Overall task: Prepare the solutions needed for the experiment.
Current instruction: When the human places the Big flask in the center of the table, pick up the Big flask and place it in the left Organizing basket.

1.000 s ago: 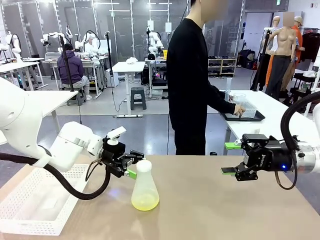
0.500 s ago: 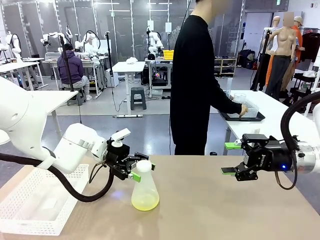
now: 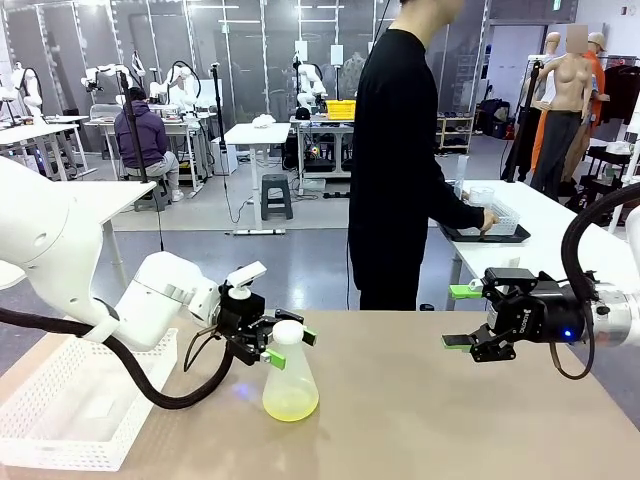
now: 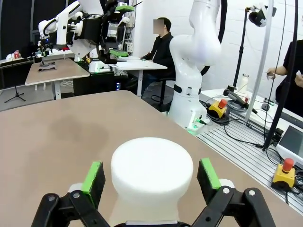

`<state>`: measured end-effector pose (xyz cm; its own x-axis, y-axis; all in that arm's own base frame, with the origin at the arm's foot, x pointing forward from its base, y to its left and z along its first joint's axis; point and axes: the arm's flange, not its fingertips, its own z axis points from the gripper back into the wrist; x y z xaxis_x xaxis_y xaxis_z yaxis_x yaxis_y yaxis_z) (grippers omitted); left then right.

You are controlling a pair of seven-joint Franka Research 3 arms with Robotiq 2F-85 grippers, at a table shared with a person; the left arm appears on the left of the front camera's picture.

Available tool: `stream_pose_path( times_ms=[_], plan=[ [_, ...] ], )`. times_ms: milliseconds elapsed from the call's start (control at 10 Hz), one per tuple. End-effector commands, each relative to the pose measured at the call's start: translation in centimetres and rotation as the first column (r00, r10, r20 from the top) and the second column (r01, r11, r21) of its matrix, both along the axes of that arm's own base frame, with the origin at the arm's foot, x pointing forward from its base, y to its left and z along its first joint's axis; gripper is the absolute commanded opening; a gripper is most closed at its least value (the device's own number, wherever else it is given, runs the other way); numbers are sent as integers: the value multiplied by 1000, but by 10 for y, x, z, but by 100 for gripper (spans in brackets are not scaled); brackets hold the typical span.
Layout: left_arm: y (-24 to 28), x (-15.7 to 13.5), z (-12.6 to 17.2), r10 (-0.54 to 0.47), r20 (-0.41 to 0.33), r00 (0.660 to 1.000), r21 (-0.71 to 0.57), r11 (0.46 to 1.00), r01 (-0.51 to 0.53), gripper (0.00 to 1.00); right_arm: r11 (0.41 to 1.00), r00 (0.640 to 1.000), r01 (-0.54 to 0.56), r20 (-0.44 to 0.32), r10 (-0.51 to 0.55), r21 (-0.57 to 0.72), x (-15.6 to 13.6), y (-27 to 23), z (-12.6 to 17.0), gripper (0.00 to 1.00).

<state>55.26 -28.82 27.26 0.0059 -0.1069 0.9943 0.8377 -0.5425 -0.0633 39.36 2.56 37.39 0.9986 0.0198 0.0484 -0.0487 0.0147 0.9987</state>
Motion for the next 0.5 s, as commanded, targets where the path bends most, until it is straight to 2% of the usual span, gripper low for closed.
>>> stream_pose_path(
  times_ms=[0, 100, 300, 400],
  plan=[
    [2, 5, 2, -54, 31, 998, -39, 998, 55, 100, 1000, 1000, 2, 12, -2, 8, -1, 0, 1, 94],
    [4, 6, 1, -75, 9, 997, -61, 995, 75, 100, 1000, 1000, 2, 12, -2, 8, -1, 0, 1, 94],
    [4, 8, 0, -83, 12, 996, -65, 994, 84, 100, 1000, 1000, 2, 12, -2, 8, -1, 0, 1, 94],
    [5, 9, 1, -80, 12, 997, -72, 994, 81, 92, 1000, 1000, 2, 12, -2, 8, -1, 0, 1, 94]
  ],
)
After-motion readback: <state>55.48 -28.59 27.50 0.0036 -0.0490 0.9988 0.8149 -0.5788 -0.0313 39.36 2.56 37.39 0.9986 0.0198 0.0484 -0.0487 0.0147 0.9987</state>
